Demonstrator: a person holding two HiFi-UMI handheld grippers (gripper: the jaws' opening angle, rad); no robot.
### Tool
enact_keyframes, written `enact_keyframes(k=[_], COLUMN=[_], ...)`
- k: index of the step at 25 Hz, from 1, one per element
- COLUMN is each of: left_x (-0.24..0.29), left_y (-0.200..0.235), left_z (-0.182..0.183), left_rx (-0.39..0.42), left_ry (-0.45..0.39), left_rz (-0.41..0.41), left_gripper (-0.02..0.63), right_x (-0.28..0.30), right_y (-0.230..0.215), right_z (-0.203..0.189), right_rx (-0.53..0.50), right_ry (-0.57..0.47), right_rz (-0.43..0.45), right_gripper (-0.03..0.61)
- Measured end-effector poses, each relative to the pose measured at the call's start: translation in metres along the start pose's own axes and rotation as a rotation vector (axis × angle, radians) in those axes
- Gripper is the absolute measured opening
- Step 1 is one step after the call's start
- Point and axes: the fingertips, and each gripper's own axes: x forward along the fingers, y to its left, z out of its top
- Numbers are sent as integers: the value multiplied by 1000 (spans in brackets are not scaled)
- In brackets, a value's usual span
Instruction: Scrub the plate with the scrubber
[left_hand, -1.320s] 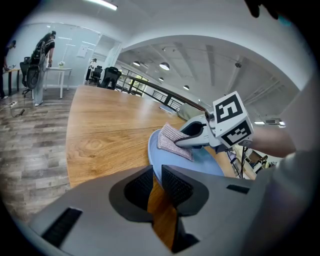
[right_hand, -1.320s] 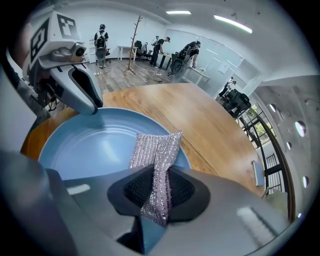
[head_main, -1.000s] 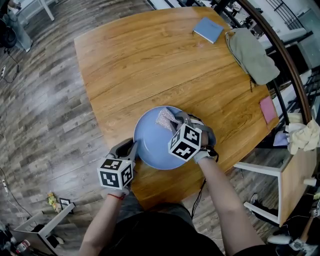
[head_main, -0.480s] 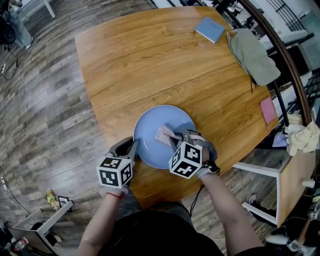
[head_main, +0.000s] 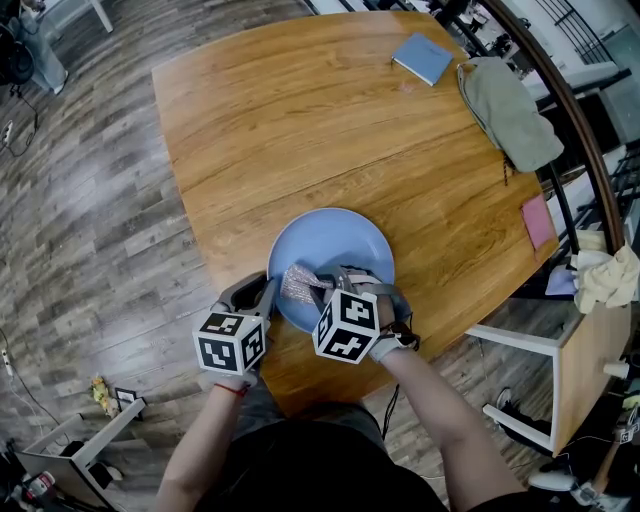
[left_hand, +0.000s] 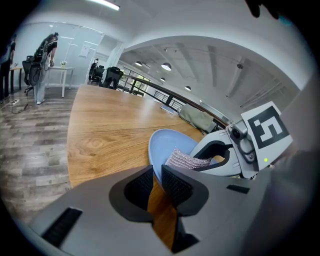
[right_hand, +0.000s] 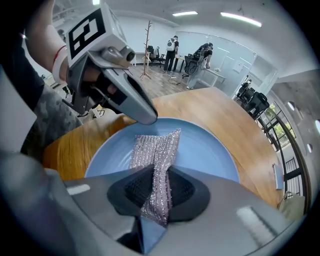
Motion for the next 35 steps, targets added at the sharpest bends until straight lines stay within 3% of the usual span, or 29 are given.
enact_keyframes(k=[10, 22, 28, 35], left_x=[0, 0, -1, -2], left_y=[0, 1, 1, 2], left_z=[0, 1, 1, 1], left_rx=[6, 14, 13, 21], left_ry=[0, 2, 2, 10], left_rz=[-2, -10, -16, -22], left_gripper=[49, 51, 51, 51], right_x=[10, -5, -17, -24], right_y=[-46, -90, -90, -57], right_z=[9, -31, -54, -57], right_rx=[87, 242, 294, 301], right_ry=[-41, -11, 22, 35], right_rz=[-64, -199, -242, -238], right_gripper=[78, 78, 78, 77])
